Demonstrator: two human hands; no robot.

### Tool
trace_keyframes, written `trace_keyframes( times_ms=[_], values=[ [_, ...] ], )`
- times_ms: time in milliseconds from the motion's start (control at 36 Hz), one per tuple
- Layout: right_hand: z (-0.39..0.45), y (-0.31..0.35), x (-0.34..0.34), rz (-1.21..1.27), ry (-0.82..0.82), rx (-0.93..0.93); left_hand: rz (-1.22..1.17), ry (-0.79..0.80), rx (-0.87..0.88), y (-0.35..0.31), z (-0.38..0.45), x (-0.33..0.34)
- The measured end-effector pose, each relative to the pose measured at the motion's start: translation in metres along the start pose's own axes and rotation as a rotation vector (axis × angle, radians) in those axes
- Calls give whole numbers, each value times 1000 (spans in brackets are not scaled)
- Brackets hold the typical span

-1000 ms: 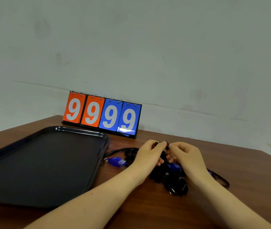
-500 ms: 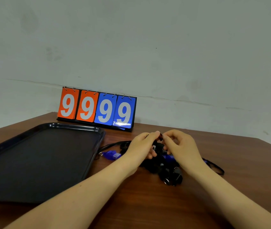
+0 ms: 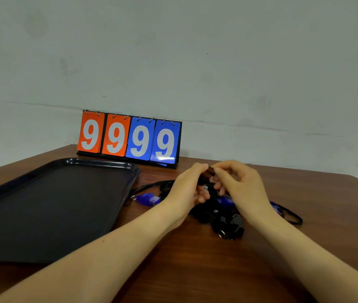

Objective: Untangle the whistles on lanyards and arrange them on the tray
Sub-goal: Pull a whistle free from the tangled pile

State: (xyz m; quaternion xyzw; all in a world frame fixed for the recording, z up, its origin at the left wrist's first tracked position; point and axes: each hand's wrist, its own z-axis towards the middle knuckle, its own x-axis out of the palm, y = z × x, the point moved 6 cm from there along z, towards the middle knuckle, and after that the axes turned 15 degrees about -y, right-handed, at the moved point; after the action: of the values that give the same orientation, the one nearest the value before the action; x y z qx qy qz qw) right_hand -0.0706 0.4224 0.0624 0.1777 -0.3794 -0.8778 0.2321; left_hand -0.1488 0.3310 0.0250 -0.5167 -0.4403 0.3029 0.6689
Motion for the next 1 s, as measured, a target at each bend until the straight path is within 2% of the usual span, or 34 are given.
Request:
trace_keyframes(
  times_ms=[167,306,500,611,750,889,1000],
  values=[
    [-1,0,0,152,-50,50,-157,87,-154,9,-4,9],
    [-4,-7,4,211,-39,138,-214,64,-228,15,-3,8],
    [-11,-11,9,161,-37,79,-341,5,-307,22,-2,5],
    [-13,-9,12,38,11,-23,-334,-30,-309,23,-4,1],
    [-13,-13,18,-37,57,-32,-302,-96,-311,26,-5,-4],
    [-10,-15,21,71,117,68,-319,-85,-282,24,-3,-2],
    [-6,-11,16,62,123,17,-388,-49,-256,15,-5,4]
  ],
)
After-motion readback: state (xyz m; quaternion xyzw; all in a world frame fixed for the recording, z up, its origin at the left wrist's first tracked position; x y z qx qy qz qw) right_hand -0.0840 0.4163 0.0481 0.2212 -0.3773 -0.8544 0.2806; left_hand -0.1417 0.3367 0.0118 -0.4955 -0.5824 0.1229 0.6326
